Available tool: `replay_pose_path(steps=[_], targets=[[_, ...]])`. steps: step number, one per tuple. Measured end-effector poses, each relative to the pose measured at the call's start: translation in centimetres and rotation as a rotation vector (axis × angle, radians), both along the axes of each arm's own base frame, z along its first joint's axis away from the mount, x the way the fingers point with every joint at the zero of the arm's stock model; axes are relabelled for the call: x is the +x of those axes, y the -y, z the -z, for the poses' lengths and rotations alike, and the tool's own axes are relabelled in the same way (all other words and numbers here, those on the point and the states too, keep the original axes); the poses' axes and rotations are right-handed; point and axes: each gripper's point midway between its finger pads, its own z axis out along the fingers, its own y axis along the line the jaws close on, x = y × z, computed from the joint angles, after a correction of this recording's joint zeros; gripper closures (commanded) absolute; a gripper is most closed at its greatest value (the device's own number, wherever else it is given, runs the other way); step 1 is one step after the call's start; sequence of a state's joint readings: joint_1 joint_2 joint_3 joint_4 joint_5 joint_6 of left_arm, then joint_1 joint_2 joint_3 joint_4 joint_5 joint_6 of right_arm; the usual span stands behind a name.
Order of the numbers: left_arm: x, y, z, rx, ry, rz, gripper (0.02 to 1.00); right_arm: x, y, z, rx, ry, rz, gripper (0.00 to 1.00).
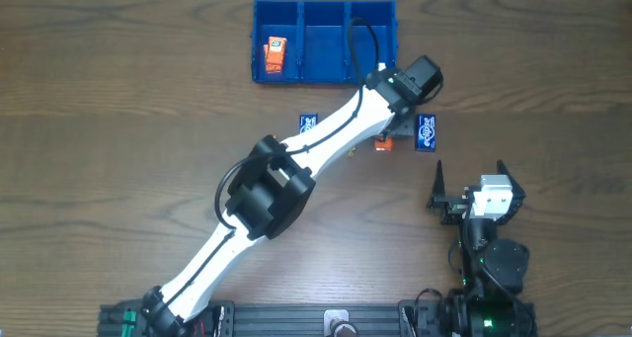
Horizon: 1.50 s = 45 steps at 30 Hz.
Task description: Sort Candies Into Trays
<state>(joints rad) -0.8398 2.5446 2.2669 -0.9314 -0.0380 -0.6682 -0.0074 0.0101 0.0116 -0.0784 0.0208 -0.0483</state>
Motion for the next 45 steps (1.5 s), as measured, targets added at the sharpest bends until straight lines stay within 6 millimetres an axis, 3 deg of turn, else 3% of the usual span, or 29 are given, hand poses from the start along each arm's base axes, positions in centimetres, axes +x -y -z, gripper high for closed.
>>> replay_pose_path(steps=[3,5,6,9,11,13,16,19,23,30,36,39,45], targets=[[1.9,-1.3,-3.4,-0.026,0.055,-0.014,0.772,0.0,0.0,0.0,0.000,0.000,0.000,0.001],[4.1,-3.3,-8.1,-0.064,0.129,-0.037,0.770,0.0,0.0,0.0,0.000,0.000,0.000,0.001],[5.8,-5.5,-12.2,-0.095,0.198,-0.069,0.772,0.0,0.0,0.0,0.000,0.000,0.000,0.003],[9.0,-11.1,-20.0,-0.146,0.335,-0.143,0.770,0.0,0.0,0.0,0.000,0.000,0.000,0.001],[10.5,-14.7,-23.1,-0.157,0.395,-0.186,0.772,0.0,0.0,0.0,0.000,0.000,0.000,0.001],[11.8,-18.6,-24.5,-0.140,0.423,-0.228,0.774,0.0,0.0,0.0,0.000,0.000,0.000,0.001],[12.8,-21.8,-23.2,-0.095,0.391,-0.251,0.774,0.0,0.0,0.0,0.000,0.000,0.000,0.001],[13.8,-23.0,-20.5,-0.059,0.346,-0.233,0.774,0.0,0.0,0.0,0.000,0.000,0.000,0.001],[14.6,-23.1,-16.9,-0.025,0.286,-0.189,0.770,0.0,0.0,0.0,0.000,0.000,0.000,0.001],[15.8,-22.9,-12.2,0.003,0.231,-0.121,0.770,0.0,0.0,0.0,0.000,0.000,0.000,0.001],[16.2,-22.9,-11.7,0.004,0.237,-0.092,0.750,0.0,0.0,0.0,0.000,0.000,0.000,0.001],[16.3,-22.8,-11.7,0.005,0.240,-0.085,0.636,0.0,0.0,0.0,0.000,0.000,0.000,0.001],[16.3,-22.8,-11.7,0.010,0.243,-0.063,0.213,0.0,0.0,0.0,0.000,0.000,0.000,0.001]])
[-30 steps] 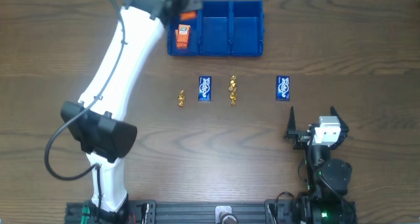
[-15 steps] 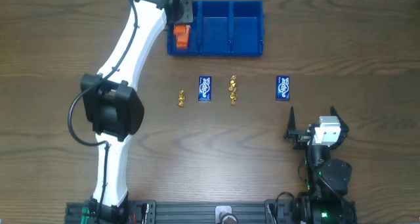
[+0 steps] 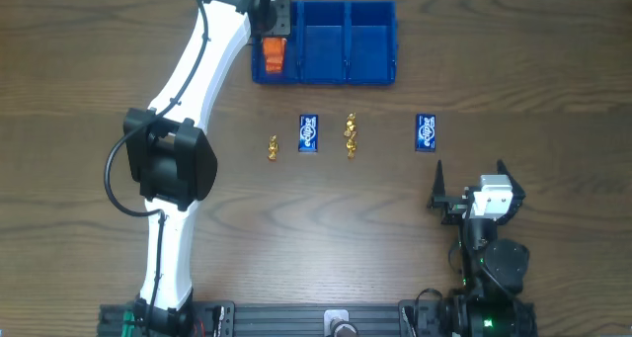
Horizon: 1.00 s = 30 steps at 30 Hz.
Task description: Sort Candies Into Trays
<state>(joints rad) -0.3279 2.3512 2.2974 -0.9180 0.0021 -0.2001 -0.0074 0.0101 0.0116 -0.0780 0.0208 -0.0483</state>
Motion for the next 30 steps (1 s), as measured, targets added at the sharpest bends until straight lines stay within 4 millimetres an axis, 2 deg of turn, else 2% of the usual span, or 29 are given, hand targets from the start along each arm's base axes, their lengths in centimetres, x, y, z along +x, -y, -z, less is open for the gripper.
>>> replay_pose_path(steps=[1,2,9,13,15,16,18,20,22,23,25,27,30], targets=[[0.0,0.0,0.0,-0.002,0.000,-0.004,0.134,0.0,0.0,0.0,0.000,0.000,0.000,0.001],[0.0,0.0,0.0,-0.004,0.000,-0.005,0.106,0.0,0.0,0.0,0.000,0.000,0.000,0.001],[0.5,-1.4,0.0,-0.023,-0.004,-0.033,0.108,0.0,0.0,0.0,0.000,0.000,0.000,0.001],[0.4,-2.1,-1.5,-0.035,0.015,-0.055,0.106,0.0,0.0,0.0,0.000,0.000,0.000,0.001],[0.0,-2.2,-4.2,-0.057,0.065,-0.062,0.108,0.0,0.0,0.0,0.000,0.000,0.000,0.001],[-0.2,-2.1,-6.3,-0.071,0.109,-0.060,0.106,0.0,0.0,0.0,0.000,0.000,0.000,0.001],[-0.7,-2.2,-11.8,-0.117,0.246,-0.056,0.110,0.0,0.0,0.0,0.000,0.000,0.000,0.001],[-2.6,-2.9,-17.9,-0.163,0.394,-0.054,0.108,0.0,0.0,0.0,0.000,0.000,0.000,0.001],[-5.7,-4.3,-23.3,-0.198,0.530,-0.059,0.110,0.0,0.0,0.0,0.000,0.000,0.000,0.001],[-7.3,-5.1,-25.5,-0.209,0.601,-0.065,0.108,0.0,0.0,0.0,0.000,0.000,0.000,0.001],[-11.8,-7.1,-28.0,-0.203,0.706,-0.075,0.106,0.0,0.0,0.0,0.000,-0.001,0.000,0.001],[-13.9,-7.9,-28.3,-0.195,0.764,-0.076,0.106,0.0,0.0,0.0,0.000,0.002,0.000,0.001],[-17.6,-9.4,-24.6,-0.155,0.767,-0.075,0.095,0.0,0.0,0.0,0.000,0.001,0.000,0.001]])
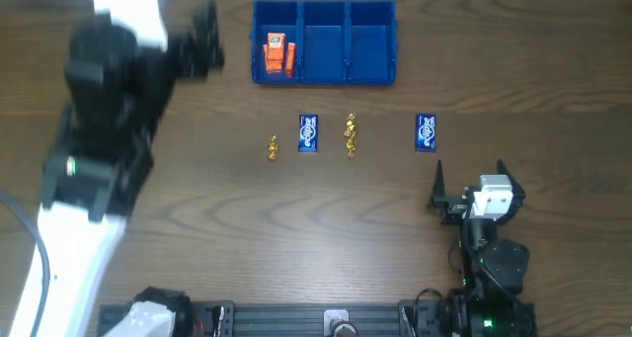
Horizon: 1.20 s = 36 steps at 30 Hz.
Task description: Sort Candies Into Trays
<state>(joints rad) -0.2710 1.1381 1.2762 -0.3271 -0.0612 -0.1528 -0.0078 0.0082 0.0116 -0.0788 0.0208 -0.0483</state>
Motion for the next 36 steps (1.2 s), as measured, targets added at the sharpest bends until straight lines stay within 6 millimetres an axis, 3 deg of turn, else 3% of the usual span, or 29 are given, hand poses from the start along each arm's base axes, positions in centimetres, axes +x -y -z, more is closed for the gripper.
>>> replay_pose_path(steps=[4,8,13,25,36], targets=[[-4.1,-2.1,4.0,0.011,0.054,-0.021,0.084,0.0,0.0,0.0,0.000,0.000,0.000,0.001],[-8.5,-5.3,6.3,-0.015,0.189,-0.082,0.080,0.0,0.0,0.0,0.000,0.000,0.000,0.001],[-11.7,-6.8,11.0,-0.016,0.242,-0.112,0.051,0.0,0.0,0.0,0.000,0.001,0.000,0.001],[-12.5,-6.4,22.2,0.020,0.198,-0.058,0.020,0.0,0.0,0.0,0.000,0.000,0.000,0.001],[-12.7,-6.2,22.7,0.020,0.173,-0.045,0.020,0.0,0.0,0.0,0.000,0.001,0.000,0.001]])
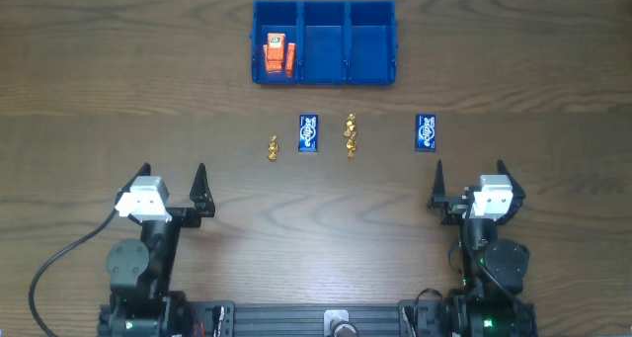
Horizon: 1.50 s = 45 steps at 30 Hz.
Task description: Sort Candies Into Trays
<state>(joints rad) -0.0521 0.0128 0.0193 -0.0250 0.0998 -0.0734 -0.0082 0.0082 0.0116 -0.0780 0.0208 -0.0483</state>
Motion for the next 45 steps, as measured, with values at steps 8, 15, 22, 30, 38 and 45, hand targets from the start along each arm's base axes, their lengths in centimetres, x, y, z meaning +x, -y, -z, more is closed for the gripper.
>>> replay_pose_path(steps=[8,15,22,30,38,45], targets=[[0.0,0.0,0.0,0.000,-0.001,0.000,0.020,0.0,0.0,0.0,0.000,0.000,0.000,0.001],[0.0,0.0,0.0,0.000,-0.001,0.000,0.020,0.0,0.1,-0.5,-0.001,0.019,0.005,0.001],[0.0,0.0,0.0,0.000,-0.001,0.000,0.020,0.0,0.2,-0.1,-0.004,0.004,0.010,0.001],[0.0,0.0,0.0,0.000,-0.001,0.000,0.020,0.1,0.2,-1.1,0.001,0.044,0.009,0.001],[0.0,0.0,0.0,0.000,0.000,0.003,0.020,1.7,-0.2,-6.8,0.070,-0.102,-0.007,0.001],[0.0,0.1,0.0,0.000,-0.001,0.004,0.020,7.2,-1.0,-9.9,0.089,-0.528,-0.036,0.001]])
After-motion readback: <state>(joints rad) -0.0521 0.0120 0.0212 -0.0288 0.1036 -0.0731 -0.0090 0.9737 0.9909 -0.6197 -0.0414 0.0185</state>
